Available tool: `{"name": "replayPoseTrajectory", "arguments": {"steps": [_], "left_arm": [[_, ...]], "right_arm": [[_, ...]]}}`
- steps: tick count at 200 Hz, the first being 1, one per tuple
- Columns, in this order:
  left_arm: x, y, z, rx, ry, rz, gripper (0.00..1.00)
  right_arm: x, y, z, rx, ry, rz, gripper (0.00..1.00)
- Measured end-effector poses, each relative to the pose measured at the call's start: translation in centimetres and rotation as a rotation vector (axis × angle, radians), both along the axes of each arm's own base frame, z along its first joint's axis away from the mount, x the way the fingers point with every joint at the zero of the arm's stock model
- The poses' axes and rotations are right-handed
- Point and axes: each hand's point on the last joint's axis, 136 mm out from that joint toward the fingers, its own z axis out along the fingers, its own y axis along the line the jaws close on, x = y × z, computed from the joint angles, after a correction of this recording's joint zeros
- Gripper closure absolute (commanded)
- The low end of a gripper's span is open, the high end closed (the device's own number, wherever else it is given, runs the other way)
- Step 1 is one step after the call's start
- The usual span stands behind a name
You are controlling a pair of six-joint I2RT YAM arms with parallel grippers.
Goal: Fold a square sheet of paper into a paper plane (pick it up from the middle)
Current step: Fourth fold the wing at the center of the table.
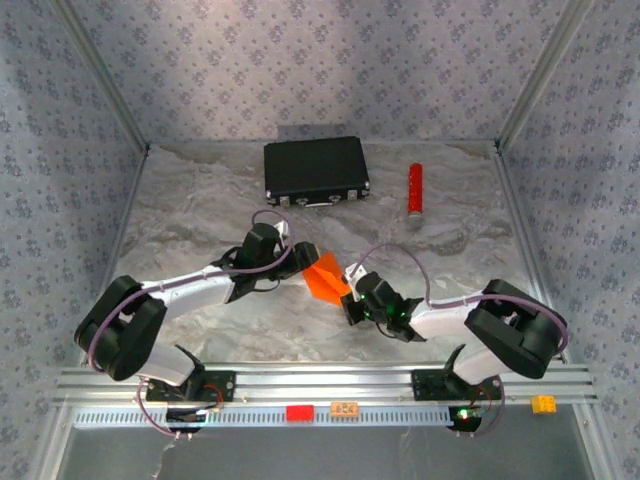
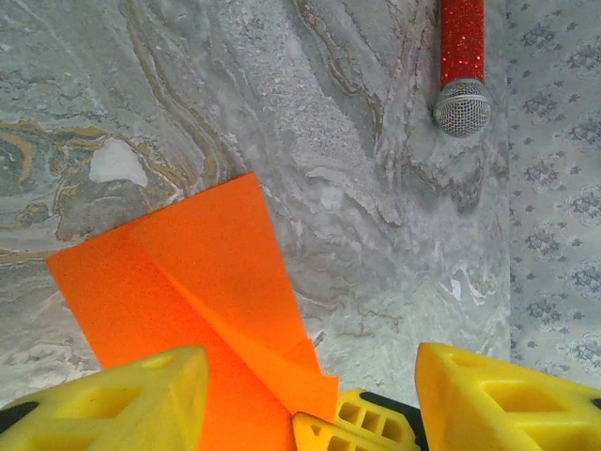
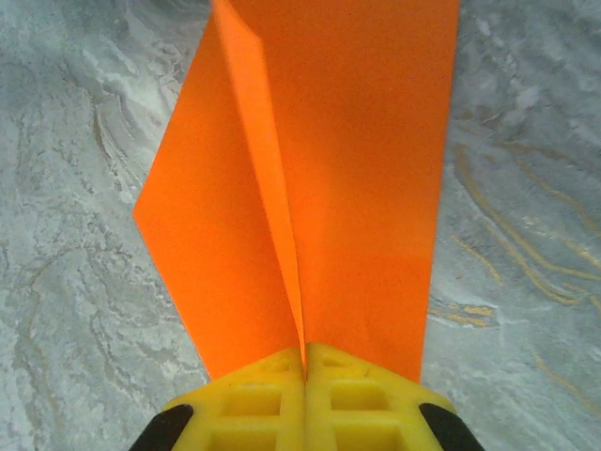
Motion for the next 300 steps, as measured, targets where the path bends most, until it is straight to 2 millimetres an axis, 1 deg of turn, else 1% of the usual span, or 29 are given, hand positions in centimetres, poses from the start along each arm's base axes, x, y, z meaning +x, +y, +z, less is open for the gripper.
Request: {"name": "replayPoseTrajectory", "arguments": {"steps": [12, 23, 31, 47, 63, 79, 96, 135, 148, 193, 219, 251, 300], "left_arm": [[0.0, 0.0, 0.0, 0.001, 0.001, 0.0, 0.44], [0.0, 0.0, -0.1, 0.001, 0.004, 0.001, 0.49], [0.0, 0.0, -0.1, 0.0, 0.005, 0.002, 0.53], [-0.1, 0.0, -0.1, 0.003, 0.002, 0.0, 0.68], [0.0, 0.0, -0.1, -0.003, 0.009, 0.005, 0.79], [0.0, -0.1, -0.3, -0.001, 0.01, 0.003, 0.87], [0.0, -0.3, -0.8, 0.002, 0.016, -0.002, 0.91], [-0.5, -1.9, -2.5, -0.007, 0.041, -0.044, 0.94], [-0.9, -2.4, -3.4, -0.006, 0.058, -0.062, 0.95], [-1.1, -3.2, -5.5, -0.004, 0.097, -0.07, 0.95], [-0.6, -3.6, -5.9, -0.01, 0.098, -0.065, 0.95], [-0.1, -4.0, -5.5, -0.026, 0.087, -0.061, 0.95], [0.2, -4.0, -5.5, -0.024, 0.078, -0.051, 0.95]], "right_arm": [[0.0, 0.3, 0.0, 0.018, 0.022, -0.006, 0.94], [0.0, 0.5, 0.0, 0.035, 0.04, -0.01, 0.94], [0.0, 0.6, -0.1, 0.048, 0.054, -0.014, 0.94], [0.1, 0.7, -0.1, 0.08, 0.09, -0.027, 0.94], [0.3, 1.0, 0.0, 0.121, 0.136, -0.04, 0.94], [0.5, 1.2, -0.1, 0.163, 0.183, -0.053, 0.94], [0.5, 1.5, -0.1, 0.2, 0.221, -0.063, 0.94], [0.5, 2.2, 0.0, 0.27, 0.291, -0.071, 0.94], [0.5, 2.3, 0.0, 0.29, 0.31, -0.075, 0.94], [0.7, 2.3, 0.1, 0.344, 0.369, -0.099, 0.93], [0.7, 2.3, 0.1, 0.353, 0.38, -0.103, 0.92], [0.7, 2.3, 0.2, 0.358, 0.388, -0.106, 0.9], [0.6, 2.3, 0.2, 0.363, 0.396, -0.102, 0.9]]}}
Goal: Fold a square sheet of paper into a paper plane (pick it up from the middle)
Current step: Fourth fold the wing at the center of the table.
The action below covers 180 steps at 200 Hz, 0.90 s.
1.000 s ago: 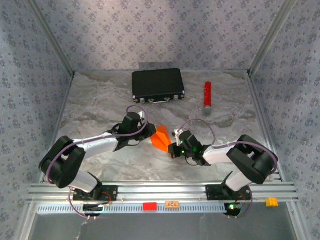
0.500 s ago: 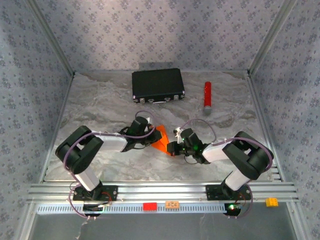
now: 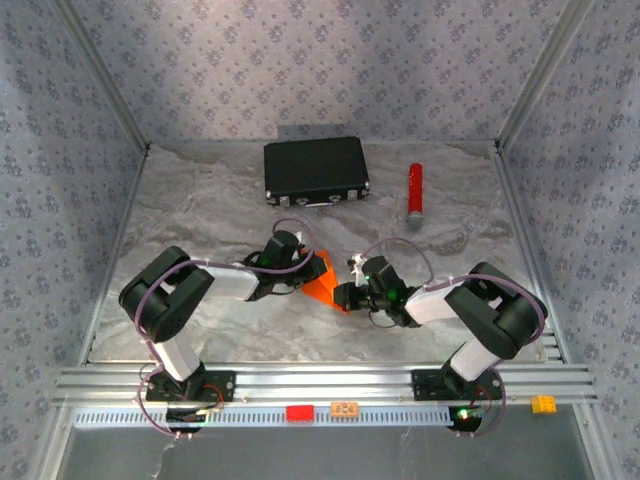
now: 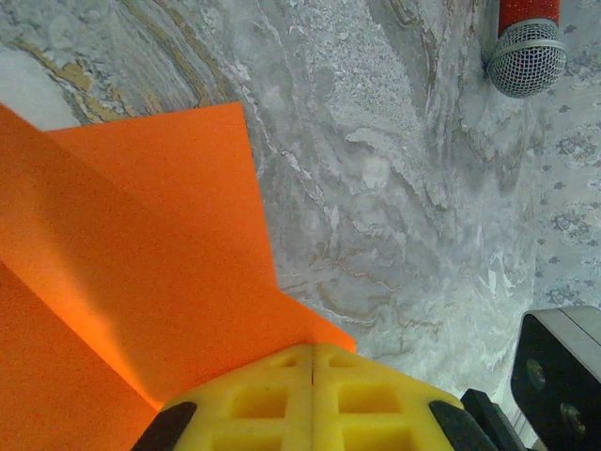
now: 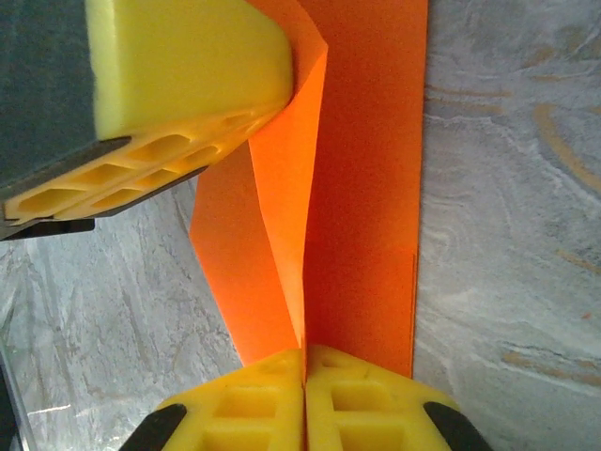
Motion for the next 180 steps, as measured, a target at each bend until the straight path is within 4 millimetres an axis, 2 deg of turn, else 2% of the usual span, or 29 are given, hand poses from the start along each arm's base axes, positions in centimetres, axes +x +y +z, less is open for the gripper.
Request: {"name": "replayPoseTrajectory", "arguments": {"steps": [65, 180], "left_arm": [[0.3, 0.2, -1.3, 0.033, 0.017, 0.016, 0.95], [0.6, 0.5, -1.5, 0.048, 0.012, 0.034, 0.96]], "right_arm": [[0.0, 0.1, 0.0, 0.016, 0.027, 0.002, 0.91], [0.2, 0.1, 0.0, 0.057, 0.093, -0.001, 0.9]]}}
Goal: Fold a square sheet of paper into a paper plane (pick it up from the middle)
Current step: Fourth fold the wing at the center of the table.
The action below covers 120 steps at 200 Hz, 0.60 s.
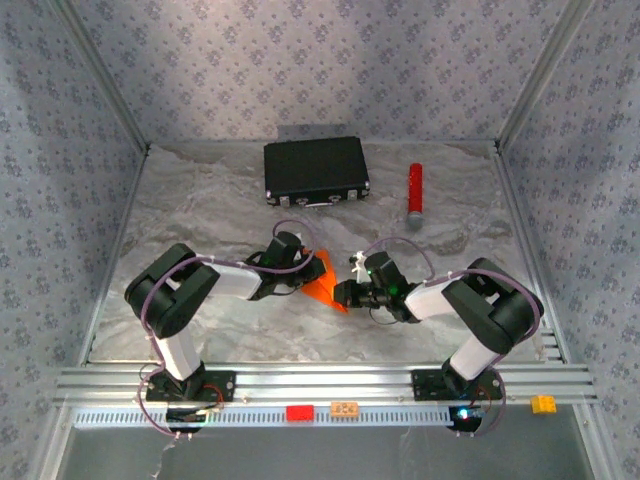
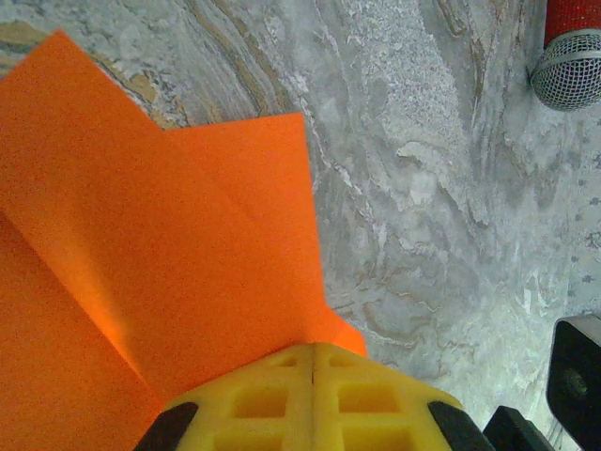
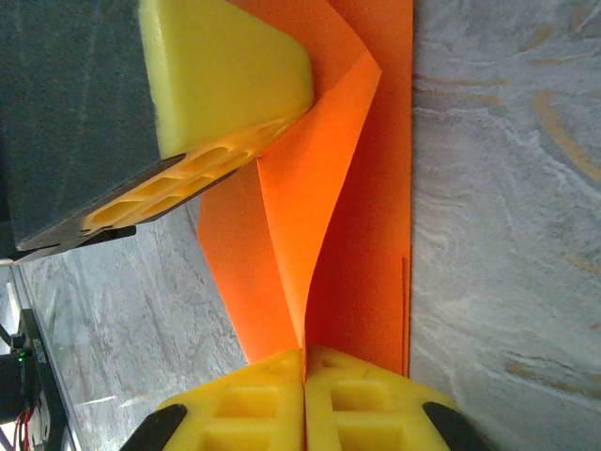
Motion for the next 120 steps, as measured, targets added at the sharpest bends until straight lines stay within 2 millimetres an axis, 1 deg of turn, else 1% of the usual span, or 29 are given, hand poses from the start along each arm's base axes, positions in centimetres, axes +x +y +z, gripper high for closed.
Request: {"name": "replayPoseTrajectory", "arguments": {"steps": [58, 120], "left_arm": [[0.06, 0.12, -0.1, 0.006, 0.0, 0.006, 0.97], [0.09, 0.16, -0.11, 0.011, -0.006, 0.004, 0.93]], "right_arm": [[0.03, -0.08, 0.01, 0.012, 0.019, 0.0, 0.95], [0.08, 0.16, -0.01, 0.039, 0.088, 0.023, 0.95]]}}
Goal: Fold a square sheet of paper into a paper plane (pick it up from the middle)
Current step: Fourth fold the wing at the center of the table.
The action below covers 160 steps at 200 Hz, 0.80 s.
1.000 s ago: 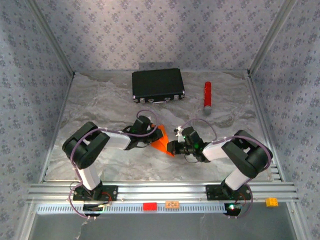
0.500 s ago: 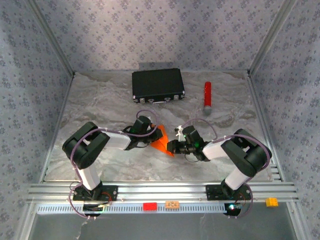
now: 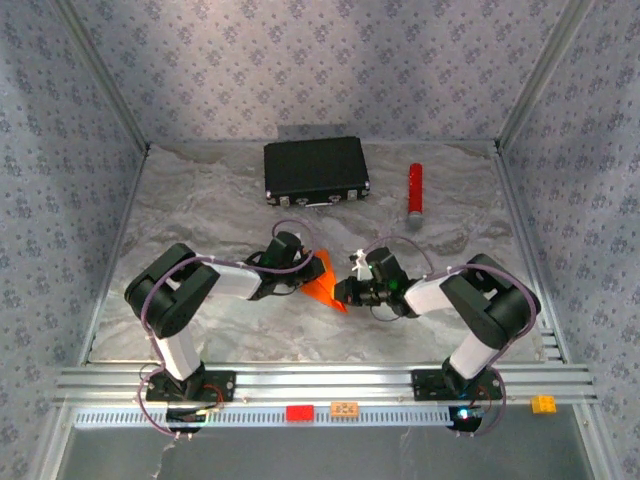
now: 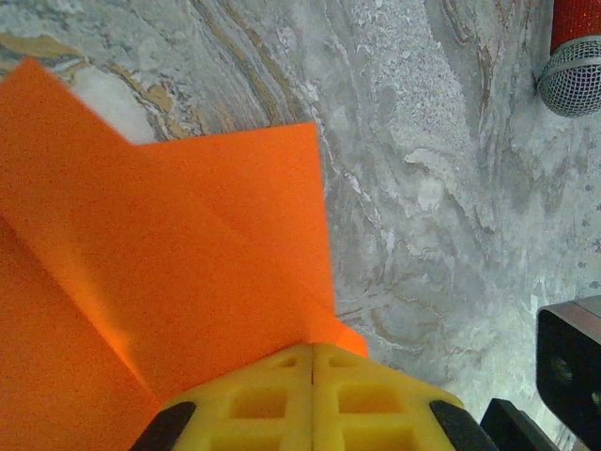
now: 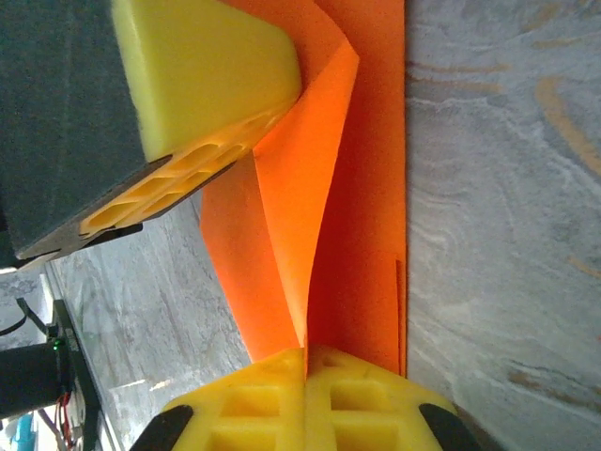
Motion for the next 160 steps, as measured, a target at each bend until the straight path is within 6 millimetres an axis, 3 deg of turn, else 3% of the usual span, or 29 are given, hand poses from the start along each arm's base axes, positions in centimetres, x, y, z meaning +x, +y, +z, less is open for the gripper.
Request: {"name": "replayPoseTrajectory", "arguments": {"steps": [160], "left_arm": [[-0.11, -0.04, -0.03, 0.003, -0.003, -0.012, 0.93]], "right_arm": [[0.21, 0.09, -0.17, 0.078, 0.169, -0.001, 0.97]]}}
